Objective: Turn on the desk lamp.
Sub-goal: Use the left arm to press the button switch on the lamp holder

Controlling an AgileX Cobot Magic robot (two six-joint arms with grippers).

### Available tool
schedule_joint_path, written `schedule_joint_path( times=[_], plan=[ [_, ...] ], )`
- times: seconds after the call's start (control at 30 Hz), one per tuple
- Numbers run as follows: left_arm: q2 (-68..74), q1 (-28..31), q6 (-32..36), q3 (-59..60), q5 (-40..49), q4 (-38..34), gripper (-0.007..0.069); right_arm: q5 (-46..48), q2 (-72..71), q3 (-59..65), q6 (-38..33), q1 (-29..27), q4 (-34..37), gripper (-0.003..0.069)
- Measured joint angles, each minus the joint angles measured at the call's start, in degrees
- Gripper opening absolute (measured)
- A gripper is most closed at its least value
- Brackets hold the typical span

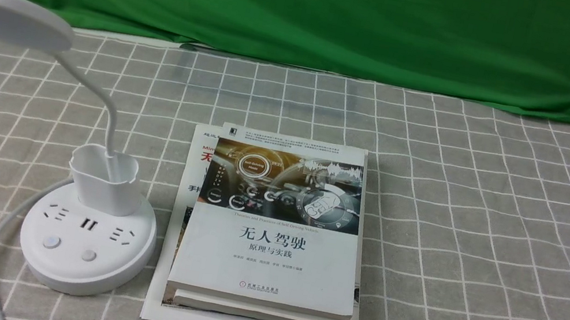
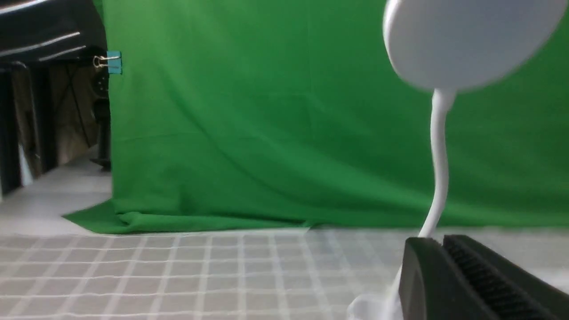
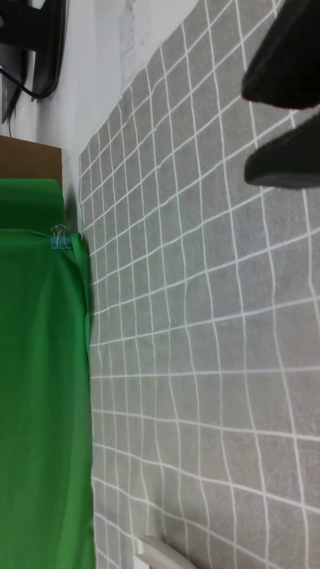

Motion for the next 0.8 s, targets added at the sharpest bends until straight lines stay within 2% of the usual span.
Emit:
schedule_joint_path(
  times=[0.17,0.37,0.47,0.57,0.63,0.73,0.8],
  plan=[
    [0.26,0.0,-4.94,-0.1,-1.05,-2.95,0.0019,0.0,0.0,0.0,0.05,0.0,0.0,0.0245],
    [7.8,0.0,-9.84,-9.25,7.45,-3.63,0.0019,0.0,0.0,0.0,0.05,0.0,0.0,0.0245],
    [15.05,0.0,-11.92,-17.47,17.39,-4.6,0.0019,0.0,0.0,0.0,0.0,0.0,0.0,0.0245],
    [22.78,0.0,-11.2,-22.96,27.18,-4.02,0.0019,0.0,0.0,0.0,0.0,0.0,0.0,0.0245],
    [25.03,0.0,-9.68,-23.74,29.25,-2.8,0.0019,0.0,0.0,0.0,0.0,0.0,0.0,0.0245],
    [32.03,0.0,-5.76,-24.02,29.34,0.73,0.0019,0.0,0.0,0.0,0.0,0.0,0.0,0.0245],
    [35.45,0.0,-5.76,-24.04,27.29,0.65,0.0019,0.0,0.0,0.0,0.0,0.0,0.0,0.0245]
  ],
)
